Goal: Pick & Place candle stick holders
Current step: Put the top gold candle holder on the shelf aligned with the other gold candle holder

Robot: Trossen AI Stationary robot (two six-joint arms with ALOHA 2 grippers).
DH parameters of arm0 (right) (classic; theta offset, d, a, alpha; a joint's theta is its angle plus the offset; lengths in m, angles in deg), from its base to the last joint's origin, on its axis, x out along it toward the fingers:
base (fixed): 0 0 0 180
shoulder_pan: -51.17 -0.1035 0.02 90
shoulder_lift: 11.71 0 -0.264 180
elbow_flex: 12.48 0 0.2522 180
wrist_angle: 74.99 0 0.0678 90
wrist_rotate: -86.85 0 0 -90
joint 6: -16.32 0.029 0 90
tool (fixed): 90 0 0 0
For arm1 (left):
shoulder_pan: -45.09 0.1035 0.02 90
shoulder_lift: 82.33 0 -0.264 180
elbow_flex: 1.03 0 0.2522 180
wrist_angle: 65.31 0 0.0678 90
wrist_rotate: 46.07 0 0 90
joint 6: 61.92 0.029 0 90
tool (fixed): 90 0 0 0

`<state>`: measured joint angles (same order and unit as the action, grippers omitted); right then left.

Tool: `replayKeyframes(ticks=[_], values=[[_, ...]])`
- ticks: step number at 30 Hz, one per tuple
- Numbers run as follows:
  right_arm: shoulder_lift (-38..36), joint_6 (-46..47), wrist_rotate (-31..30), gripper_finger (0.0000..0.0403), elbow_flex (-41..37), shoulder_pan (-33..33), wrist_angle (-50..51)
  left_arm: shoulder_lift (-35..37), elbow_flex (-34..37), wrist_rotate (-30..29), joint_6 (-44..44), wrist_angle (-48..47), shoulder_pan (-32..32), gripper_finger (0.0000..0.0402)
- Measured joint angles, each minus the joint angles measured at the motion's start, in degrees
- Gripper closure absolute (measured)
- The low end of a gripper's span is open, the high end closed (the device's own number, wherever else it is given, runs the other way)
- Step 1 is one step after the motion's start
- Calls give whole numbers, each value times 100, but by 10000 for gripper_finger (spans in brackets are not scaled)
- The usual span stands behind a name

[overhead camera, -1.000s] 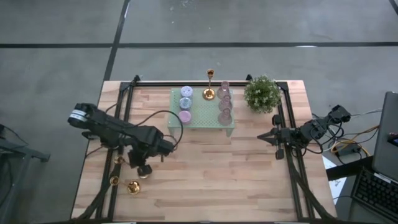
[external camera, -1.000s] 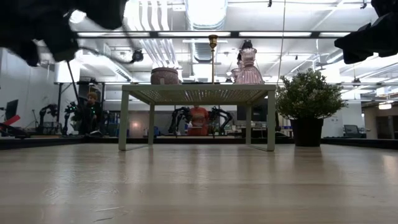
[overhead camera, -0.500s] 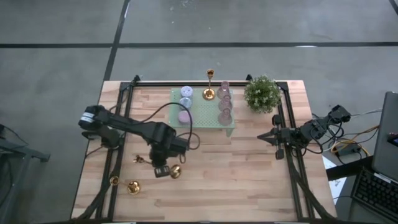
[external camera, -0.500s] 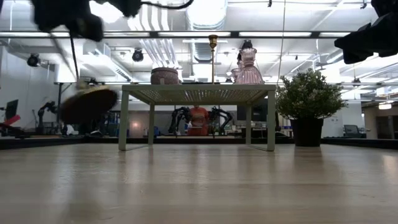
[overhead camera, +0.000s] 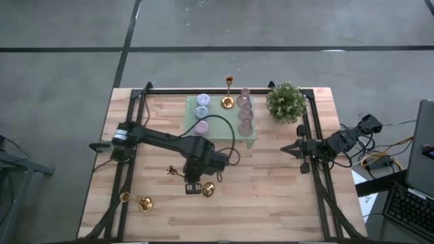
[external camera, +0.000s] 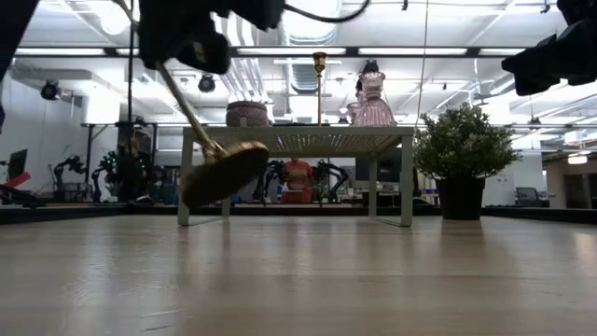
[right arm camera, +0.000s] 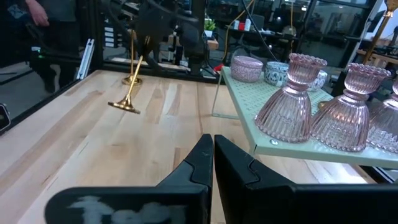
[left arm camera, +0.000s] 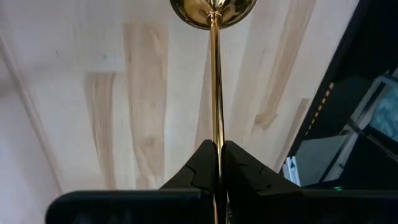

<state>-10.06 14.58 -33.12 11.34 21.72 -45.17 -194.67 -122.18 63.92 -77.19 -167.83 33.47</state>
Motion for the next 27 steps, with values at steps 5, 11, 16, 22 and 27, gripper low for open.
replayKeyframes(ticks=[5, 11, 16, 22, 27], values=[[4, -118, 2, 394, 0, 2, -457, -387, -508, -1, 306, -128, 148, 378], [-13, 515, -2, 394, 0, 2, -1512, -664, -972, 78, 465, -128, 420, 378], [69, 72, 40, 394, 2, 2, -2530, -758, -1128, 502, 365, -126, 619, 378], [1085, 976, 210, 394, 2, 2, -2732, -757, -1139, 954, 143, -124, 830, 378], [2632, 1302, 370, 394, 4, 0, -4146, -760, -1139, 1295, -593, -84, 1057, 378]])
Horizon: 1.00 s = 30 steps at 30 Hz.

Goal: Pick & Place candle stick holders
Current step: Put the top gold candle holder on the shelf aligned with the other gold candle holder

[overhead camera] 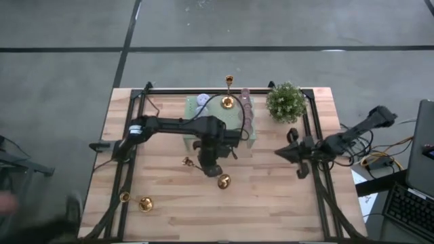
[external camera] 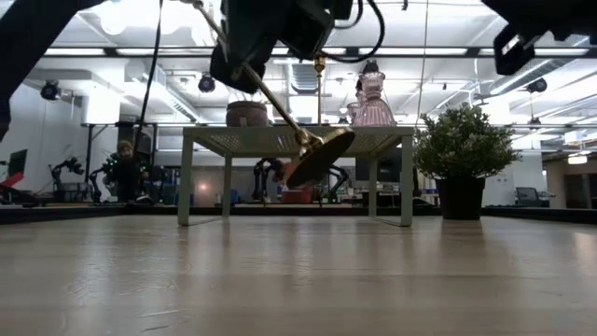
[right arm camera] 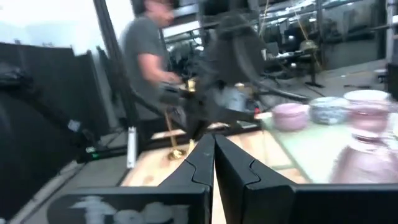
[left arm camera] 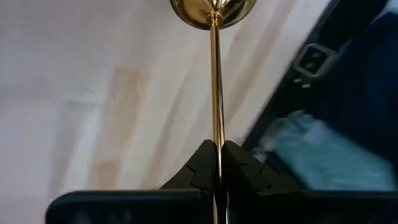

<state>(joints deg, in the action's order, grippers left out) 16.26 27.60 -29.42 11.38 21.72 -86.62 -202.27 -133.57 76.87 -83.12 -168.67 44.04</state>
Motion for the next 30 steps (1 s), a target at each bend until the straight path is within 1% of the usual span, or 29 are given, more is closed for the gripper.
replayKeyframes(ticks=[2, 4, 7, 11, 14, 17, 21, 26, 30], values=[[680, -20, 376, 394, 89, -2, -528, 0, 0, 283, -271, 18, 77, 378], [1320, -44, 690, 394, 294, -4, -761, 7, 0, 451, -443, 77, 123, 378], [2228, -67, 828, 394, 787, -4, -860, 7, 3, 770, -855, 211, 159, 378], [3329, -306, 735, 394, 1457, 9, -819, 4, 4, 1302, -1253, 521, 181, 377], [4016, -396, 518, 394, 1911, 11, -803, 4, 4, 1163, -1408, 696, 180, 377], [4564, -471, 240, 394, 2291, 9, -726, 4, 15, 1057, -1496, 644, 187, 376], [5250, -405, 125, 387, 2849, 9, -109, 4, 18, 774, -1527, 796, 184, 376], [5993, -297, -497, 342, 3588, -1, 905, 4, 60, 657, -1539, 962, 184, 376], [6445, -244, -632, 290, 4073, -2, 1478, 4, 81, 606, -1562, 1023, 171, 376]])
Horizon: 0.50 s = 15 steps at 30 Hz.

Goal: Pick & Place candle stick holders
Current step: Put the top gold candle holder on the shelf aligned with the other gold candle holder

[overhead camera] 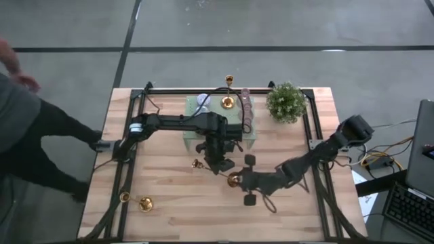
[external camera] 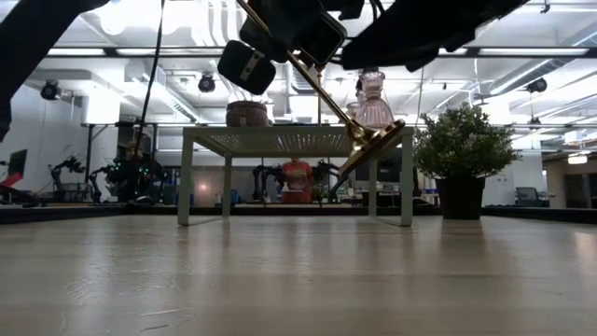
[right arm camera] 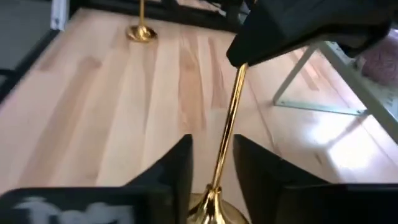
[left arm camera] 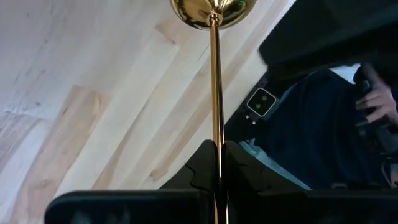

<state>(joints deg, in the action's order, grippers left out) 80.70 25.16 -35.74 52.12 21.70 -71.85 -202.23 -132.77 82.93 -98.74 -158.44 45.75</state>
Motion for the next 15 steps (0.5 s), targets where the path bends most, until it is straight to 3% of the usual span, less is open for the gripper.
replayKeyframes(ticks=[8, 15], values=[[605, -75, -213, 223, 581, 0, 220, 0, 4, -105, -68, 262, -14, 376], [909, -130, -577, 228, 1005, -9, 690, 0, 4, -173, -121, 333, -105, 376]])
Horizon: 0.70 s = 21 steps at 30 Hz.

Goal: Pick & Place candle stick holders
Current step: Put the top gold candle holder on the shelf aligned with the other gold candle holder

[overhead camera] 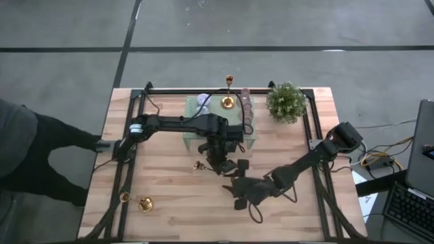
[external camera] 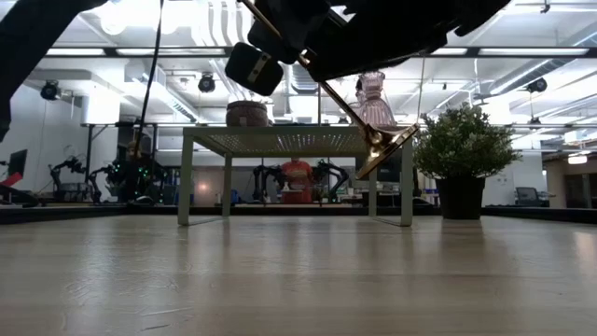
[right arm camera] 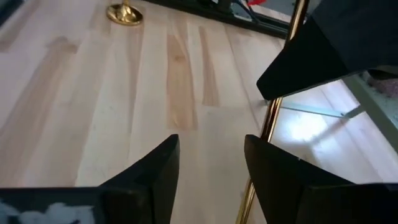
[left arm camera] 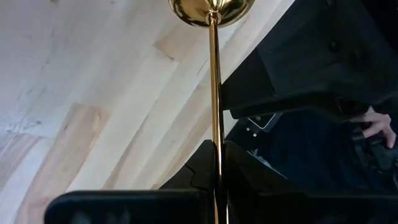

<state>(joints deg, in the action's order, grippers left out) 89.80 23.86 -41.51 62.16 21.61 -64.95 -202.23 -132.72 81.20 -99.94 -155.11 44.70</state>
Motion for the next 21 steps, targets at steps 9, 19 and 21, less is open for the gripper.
replayKeyframes(ticks=[9, 19, 21], values=[[108, -199, -236, 250, 396, -273, 359, 0, 1, -32, 65, -111, -37, 376], [99, -5, -691, 262, 271, -268, 472, 0, 9, 3, 132, -45, -140, 376], [99, 81, -691, 261, 229, -207, 474, 0, 9, 72, 132, -10, -169, 376]])
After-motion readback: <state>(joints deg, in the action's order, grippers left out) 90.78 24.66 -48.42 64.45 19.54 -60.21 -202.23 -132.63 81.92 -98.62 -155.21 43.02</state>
